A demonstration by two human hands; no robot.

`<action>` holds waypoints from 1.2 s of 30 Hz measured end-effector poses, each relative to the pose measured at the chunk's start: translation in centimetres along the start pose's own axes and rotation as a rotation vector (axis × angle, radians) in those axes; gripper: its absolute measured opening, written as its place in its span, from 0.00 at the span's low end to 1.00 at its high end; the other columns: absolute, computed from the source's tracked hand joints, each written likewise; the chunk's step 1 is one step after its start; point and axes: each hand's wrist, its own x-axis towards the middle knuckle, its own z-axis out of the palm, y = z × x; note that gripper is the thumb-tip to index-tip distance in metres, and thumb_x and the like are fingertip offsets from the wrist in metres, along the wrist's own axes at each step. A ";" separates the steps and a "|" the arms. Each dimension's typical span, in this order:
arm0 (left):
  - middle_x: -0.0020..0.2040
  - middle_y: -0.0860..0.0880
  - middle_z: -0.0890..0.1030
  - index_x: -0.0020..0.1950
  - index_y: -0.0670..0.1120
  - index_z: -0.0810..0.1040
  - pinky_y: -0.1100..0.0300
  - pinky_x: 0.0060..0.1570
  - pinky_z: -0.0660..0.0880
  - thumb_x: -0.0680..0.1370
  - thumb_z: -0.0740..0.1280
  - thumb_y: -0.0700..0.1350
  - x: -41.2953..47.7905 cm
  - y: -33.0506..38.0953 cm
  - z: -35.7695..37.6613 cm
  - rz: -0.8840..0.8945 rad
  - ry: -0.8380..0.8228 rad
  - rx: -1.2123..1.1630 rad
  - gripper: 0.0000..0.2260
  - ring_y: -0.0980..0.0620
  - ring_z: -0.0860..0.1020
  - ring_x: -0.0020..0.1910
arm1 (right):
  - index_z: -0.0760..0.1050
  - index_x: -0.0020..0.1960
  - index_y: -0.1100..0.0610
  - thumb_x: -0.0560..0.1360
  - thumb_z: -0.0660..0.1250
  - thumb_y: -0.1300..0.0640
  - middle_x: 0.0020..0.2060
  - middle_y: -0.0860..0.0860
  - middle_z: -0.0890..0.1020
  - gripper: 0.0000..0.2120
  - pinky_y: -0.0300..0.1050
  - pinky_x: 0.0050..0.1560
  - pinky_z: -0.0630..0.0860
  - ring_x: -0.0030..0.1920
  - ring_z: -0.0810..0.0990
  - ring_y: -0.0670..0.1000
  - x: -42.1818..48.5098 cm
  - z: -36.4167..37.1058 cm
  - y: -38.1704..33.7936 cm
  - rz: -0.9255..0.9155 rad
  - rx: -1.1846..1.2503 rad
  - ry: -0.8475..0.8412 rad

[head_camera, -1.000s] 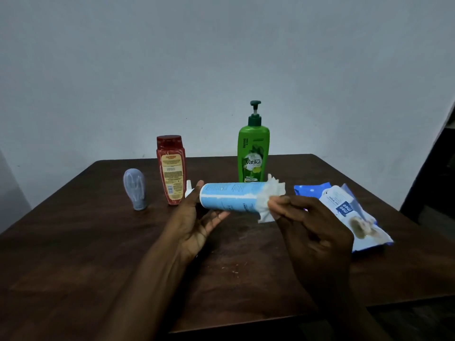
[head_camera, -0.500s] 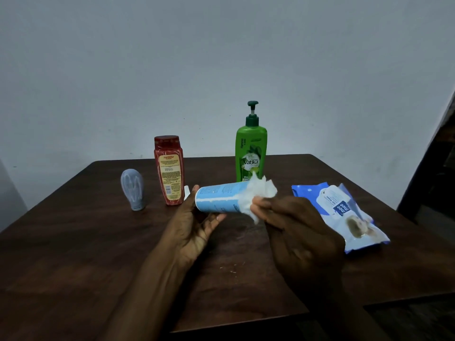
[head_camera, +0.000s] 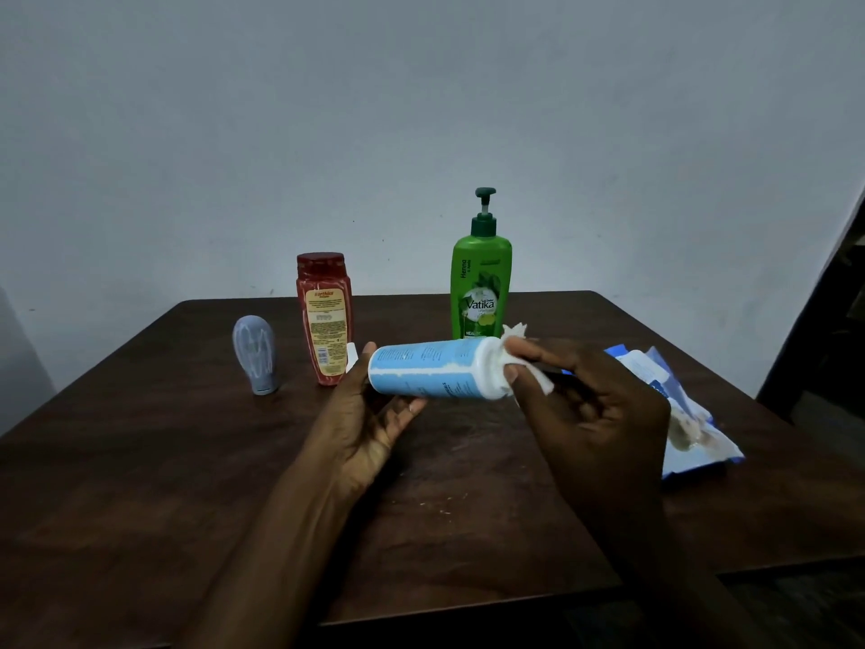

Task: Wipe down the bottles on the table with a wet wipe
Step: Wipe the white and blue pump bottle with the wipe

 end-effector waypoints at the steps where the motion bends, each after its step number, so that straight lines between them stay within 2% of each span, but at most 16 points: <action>1: 0.49 0.39 0.83 0.54 0.44 0.77 0.53 0.33 0.82 0.79 0.67 0.49 0.0 0.0 0.1 0.002 0.001 0.002 0.10 0.44 0.82 0.48 | 0.82 0.56 0.55 0.73 0.74 0.66 0.52 0.45 0.84 0.13 0.46 0.55 0.81 0.56 0.83 0.44 0.0 0.0 -0.2 -0.032 -0.024 -0.003; 5: 0.48 0.40 0.83 0.53 0.44 0.77 0.54 0.30 0.82 0.80 0.67 0.49 -0.1 0.2 0.2 0.020 0.002 0.005 0.08 0.44 0.82 0.47 | 0.82 0.57 0.60 0.74 0.74 0.64 0.55 0.48 0.84 0.12 0.46 0.56 0.80 0.58 0.82 0.45 -0.9 -0.1 -0.7 -0.115 -0.058 -0.073; 8: 0.49 0.39 0.83 0.52 0.45 0.77 0.55 0.30 0.83 0.80 0.67 0.49 -0.1 0.2 -0.1 0.015 0.002 0.023 0.08 0.44 0.82 0.48 | 0.83 0.55 0.60 0.73 0.73 0.68 0.52 0.49 0.85 0.12 0.46 0.54 0.80 0.55 0.83 0.47 -1.9 -0.8 0.0 -0.165 -0.057 -0.104; 10: 0.50 0.39 0.83 0.53 0.44 0.77 0.54 0.30 0.83 0.79 0.67 0.49 -0.1 0.0 -0.2 0.004 0.002 0.031 0.09 0.44 0.82 0.50 | 0.82 0.55 0.55 0.74 0.73 0.65 0.51 0.46 0.85 0.12 0.41 0.53 0.80 0.53 0.84 0.44 -1.7 -1.3 0.7 -0.089 -0.047 -0.066; 12: 0.49 0.40 0.83 0.53 0.44 0.77 0.55 0.30 0.83 0.79 0.68 0.50 0.0 -0.2 -0.1 0.008 -0.008 0.047 0.10 0.45 0.82 0.50 | 0.81 0.56 0.52 0.74 0.74 0.63 0.51 0.43 0.85 0.13 0.37 0.53 0.80 0.53 0.84 0.41 -1.0 -1.3 0.8 0.090 0.045 0.010; 14: 0.42 0.44 0.85 0.50 0.46 0.78 0.56 0.32 0.83 0.79 0.68 0.50 0.0 -0.5 0.2 0.047 -0.025 0.096 0.08 0.47 0.82 0.48 | 0.81 0.57 0.54 0.73 0.72 0.66 0.51 0.45 0.86 0.15 0.36 0.53 0.80 0.53 0.84 0.42 0.0 -1.1 0.4 0.234 0.204 0.041; 15: 0.39 0.46 0.86 0.49 0.47 0.78 0.56 0.33 0.83 0.79 0.68 0.50 0.1 -0.6 0.3 0.074 -0.037 0.122 0.07 0.49 0.82 0.47 | 0.82 0.57 0.55 0.73 0.73 0.65 0.51 0.44 0.86 0.14 0.36 0.53 0.80 0.52 0.85 0.42 0.4 -1.0 0.1 0.245 0.234 0.020; 17: 0.40 0.47 0.87 0.50 0.47 0.79 0.56 0.33 0.83 0.75 0.70 0.51 0.0 -0.5 0.4 0.124 -0.075 0.146 0.10 0.49 0.83 0.48 | 0.83 0.55 0.54 0.74 0.74 0.62 0.50 0.44 0.87 0.11 0.38 0.55 0.80 0.52 0.84 0.42 1.0 -1.1 -0.4 0.126 0.141 -0.083; 19: 0.44 0.48 0.87 0.53 0.48 0.81 0.54 0.37 0.83 0.70 0.71 0.52 -0.3 0.0 0.5 0.174 -0.118 0.145 0.14 0.49 0.83 0.51 | 0.84 0.55 0.55 0.74 0.73 0.60 0.53 0.46 0.85 0.10 0.40 0.58 0.78 0.55 0.83 0.42 0.7 -1.2 -0.5 -0.110 -0.055 -0.199; 22: 0.46 0.49 0.87 0.53 0.48 0.81 0.47 0.54 0.80 0.73 0.69 0.47 -0.7 1.0 0.5 0.281 -0.153 0.143 0.10 0.50 0.84 0.53 | 0.82 0.59 0.58 0.73 0.74 0.62 0.58 0.49 0.83 0.14 0.45 0.62 0.77 0.62 0.80 0.44 -0.4 -1.2 0.8 -0.287 -0.186 -0.315; 24: 0.49 0.49 0.87 0.53 0.48 0.81 0.46 0.59 0.78 0.73 0.69 0.47 -1.1 1.5 0.7 0.345 -0.189 0.172 0.10 0.50 0.84 0.54 | 0.81 0.61 0.60 0.72 0.75 0.67 0.61 0.51 0.82 0.18 0.46 0.65 0.76 0.65 0.78 0.45 -1.4 -0.6 1.5 -0.339 -0.222 -0.297; 27: 0.54 0.50 0.86 0.56 0.50 0.81 0.50 0.57 0.80 0.70 0.70 0.48 -1.8 1.4 1.1 0.399 -0.250 0.282 0.15 0.52 0.84 0.56 | 0.81 0.60 0.62 0.70 0.74 0.72 0.60 0.52 0.82 0.19 0.43 0.66 0.74 0.64 0.79 0.46 -1.6 0.6 1.7 -0.362 -0.213 -0.222; 30: 0.58 0.46 0.85 0.62 0.49 0.80 0.50 0.54 0.81 0.68 0.71 0.51 -2.2 0.8 1.5 0.431 -0.299 0.371 0.23 0.47 0.83 0.57 | 0.81 0.59 0.65 0.72 0.72 0.70 0.59 0.55 0.82 0.16 0.38 0.66 0.73 0.63 0.79 0.46 -0.4 1.3 1.1 -0.350 -0.179 -0.192; 33: 0.58 0.47 0.85 0.64 0.49 0.79 0.51 0.52 0.82 0.71 0.69 0.48 -2.2 0.7 1.5 0.445 -0.368 0.428 0.20 0.48 0.83 0.57 | 0.80 0.61 0.64 0.75 0.71 0.65 0.59 0.53 0.83 0.14 0.33 0.63 0.73 0.61 0.80 0.45 1.4 2.3 0.0 -0.252 -0.101 -0.187; 36: 0.57 0.50 0.85 0.64 0.51 0.78 0.53 0.53 0.82 0.72 0.68 0.46 -2.2 1.0 1.5 0.476 -0.428 0.484 0.20 0.49 0.83 0.58 | 0.83 0.57 0.60 0.76 0.71 0.63 0.54 0.50 0.85 0.10 0.37 0.58 0.77 0.56 0.82 0.43 2.8 3.0 -0.4 -0.141 0.011 -0.198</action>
